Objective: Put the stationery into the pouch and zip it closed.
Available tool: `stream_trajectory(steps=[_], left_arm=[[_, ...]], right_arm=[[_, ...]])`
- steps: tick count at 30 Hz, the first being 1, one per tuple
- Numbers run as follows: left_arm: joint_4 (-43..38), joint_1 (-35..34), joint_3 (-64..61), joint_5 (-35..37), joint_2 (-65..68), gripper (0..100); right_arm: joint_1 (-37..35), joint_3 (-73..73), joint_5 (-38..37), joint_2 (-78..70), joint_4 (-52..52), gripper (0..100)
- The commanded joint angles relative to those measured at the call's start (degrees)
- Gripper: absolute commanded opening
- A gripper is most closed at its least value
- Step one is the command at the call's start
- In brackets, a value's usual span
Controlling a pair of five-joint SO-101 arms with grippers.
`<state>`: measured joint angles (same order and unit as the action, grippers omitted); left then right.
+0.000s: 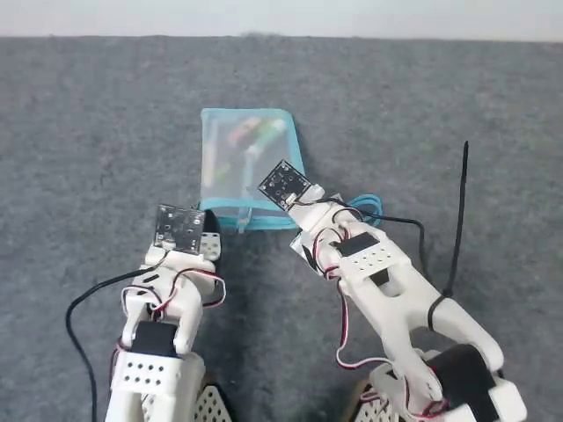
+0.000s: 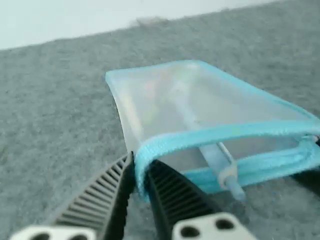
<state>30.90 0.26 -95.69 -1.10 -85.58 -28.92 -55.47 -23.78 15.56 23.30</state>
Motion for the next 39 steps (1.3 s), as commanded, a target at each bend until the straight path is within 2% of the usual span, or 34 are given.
stream_trajectory(steps=[1, 5, 7, 10, 13, 16, 21, 24, 27, 30, 32, 34, 39], left_arm=[[0.6, -0.8, 4.4, -0.5, -1.1, 1], [0.5, -0.8, 4.4, -0.4, -1.1, 1], [0.5, -0.7, 4.4, 1.6, -1.0, 1], [0.9, 2.3, 4.4, 5.2, -0.7, 1], [1.8, 6.5, 4.6, 5.5, -0.7, 1], [1.8, 7.6, 4.7, 5.5, -0.7, 1], [1.9, 7.6, 4.5, 5.5, -0.7, 1], [1.9, 5.9, 4.4, 5.4, -0.7, 1], [1.9, 5.5, 4.4, 5.4, -0.7, 1], [1.9, 5.5, 4.4, 5.4, -0.7, 1], [1.8, 5.5, 4.4, 5.4, -0.7, 1], [1.8, 5.5, 4.4, 5.4, -0.7, 1], [1.8, 5.5, 4.4, 5.4, -0.7, 1]], right_arm=[[1.8, 2.5, 1.1, 8.7, 5.1, 0.6], [1.9, 2.4, 6.9, 21.8, 17.2, 0.6], [0.0, 2.4, 8.6, 27.1, 19.1, 0.6], [-4.8, 2.5, 11.0, 29.7, 19.2, 0.6], [-10.3, 3.0, 12.3, 27.4, 19.0, 0.6], [-14.5, 4.7, 12.5, 24.0, 18.5, 0.6], [-15.8, 5.5, 12.5, 17.7, 9.5, 0.6], [-13.5, 5.8, 12.0, 12.9, 4.9, 0.6], [-7.2, 7.6, 12.3, 8.0, 0.0, 0.6], [0.7, 12.2, 12.7, 4.0, -0.1, 0.6], [3.8, 14.2, 15.5, 2.8, 1.3, 0.6], [4.4, 14.5, 17.7, 3.1, 2.5, 0.6], [2.8, 14.5, 17.6, 4.8, 3.1, 0.6]])
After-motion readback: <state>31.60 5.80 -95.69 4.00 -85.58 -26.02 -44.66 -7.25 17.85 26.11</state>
